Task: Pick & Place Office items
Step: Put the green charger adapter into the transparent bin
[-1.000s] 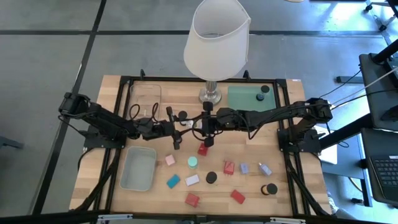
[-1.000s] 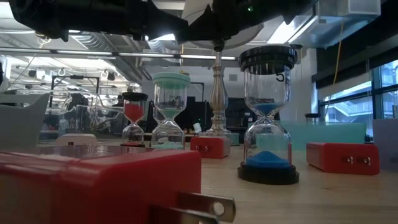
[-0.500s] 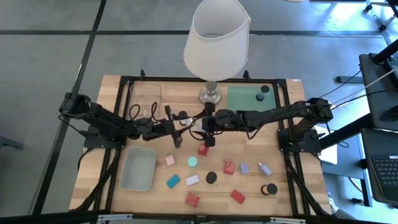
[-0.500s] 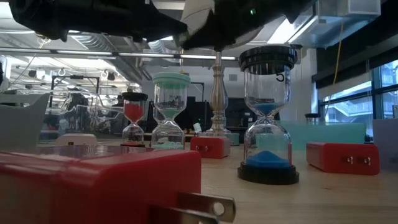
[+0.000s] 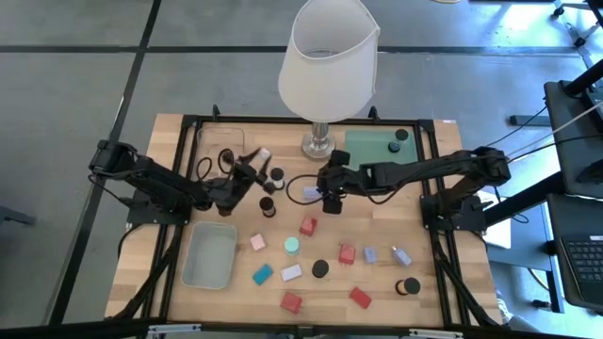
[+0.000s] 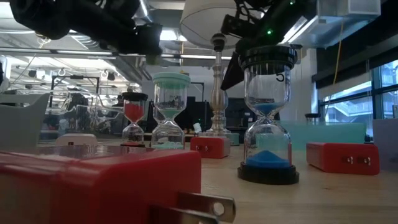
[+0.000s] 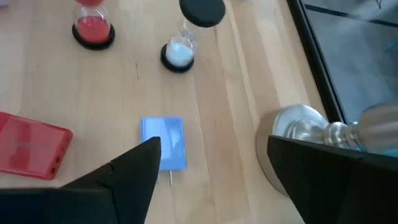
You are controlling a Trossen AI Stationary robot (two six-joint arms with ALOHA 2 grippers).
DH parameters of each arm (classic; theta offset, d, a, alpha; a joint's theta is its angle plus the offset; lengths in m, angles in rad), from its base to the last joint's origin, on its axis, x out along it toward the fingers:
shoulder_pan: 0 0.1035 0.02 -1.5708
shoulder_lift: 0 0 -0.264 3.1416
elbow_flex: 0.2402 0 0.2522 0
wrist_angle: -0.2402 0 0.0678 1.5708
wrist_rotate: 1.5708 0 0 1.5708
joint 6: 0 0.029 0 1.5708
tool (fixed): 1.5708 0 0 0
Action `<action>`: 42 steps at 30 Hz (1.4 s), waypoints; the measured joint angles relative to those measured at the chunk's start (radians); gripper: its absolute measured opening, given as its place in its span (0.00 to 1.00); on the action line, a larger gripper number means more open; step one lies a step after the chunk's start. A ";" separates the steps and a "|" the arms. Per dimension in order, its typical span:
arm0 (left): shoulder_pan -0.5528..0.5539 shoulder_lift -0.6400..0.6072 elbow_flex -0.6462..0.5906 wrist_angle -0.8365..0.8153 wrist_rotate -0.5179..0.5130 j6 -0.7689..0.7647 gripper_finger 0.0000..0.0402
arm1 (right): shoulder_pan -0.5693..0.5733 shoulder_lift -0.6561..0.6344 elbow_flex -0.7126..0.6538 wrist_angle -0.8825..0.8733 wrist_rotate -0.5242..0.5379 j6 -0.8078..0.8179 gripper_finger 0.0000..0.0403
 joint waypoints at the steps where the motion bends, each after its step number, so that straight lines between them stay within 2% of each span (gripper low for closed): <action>1: 0.011 -0.008 0.000 -0.023 -0.020 -0.002 0.37 | 0.000 -0.006 0.000 -0.004 0.000 0.000 0.72; 3: 0.042 -0.025 0.000 -0.106 -0.024 -0.055 0.37 | 0.000 -0.016 0.000 -0.004 0.000 0.000 0.70; 5: 0.087 -0.047 0.000 -0.227 0.024 -0.154 0.37 | 0.000 -0.018 0.000 -0.001 -0.002 0.000 0.68; 9: 0.236 -0.088 0.000 -0.471 0.304 -0.412 0.37 | 0.000 -0.018 -0.001 -0.003 -0.008 0.000 0.66; 12: 0.367 -0.116 0.000 -0.564 0.499 -0.546 0.37 | 0.000 -0.018 -0.001 -0.004 -0.008 0.000 0.64; 17: 0.552 -0.199 0.000 -0.631 0.768 -0.577 0.37 | 0.000 -0.018 -0.001 -0.004 -0.008 -0.001 0.63; 21: 0.641 -0.305 0.001 -0.788 0.947 -0.604 0.37 | 0.000 -0.017 -0.001 -0.009 -0.008 -0.003 0.63; 24: 0.649 -0.373 0.001 -0.963 0.938 -0.563 0.37 | 0.000 -0.017 -0.001 -0.010 -0.008 -0.003 0.63; 29: 0.608 -0.466 0.001 -1.193 0.792 -0.596 0.39 | 0.000 -0.016 -0.002 -0.010 -0.008 -0.003 0.63; 35: 0.557 -0.562 0.001 -1.331 0.709 -0.668 0.37 | 0.000 -0.016 -0.002 -0.005 -0.008 -0.001 0.63; 39: 0.545 -0.569 -0.025 -1.456 0.585 -0.741 0.38 | 0.000 -0.016 -0.002 0.008 -0.009 0.011 0.63; 42: 0.545 -0.555 -0.061 -1.500 0.572 -0.813 0.39 | 0.000 -0.016 -0.002 0.012 -0.011 0.024 0.63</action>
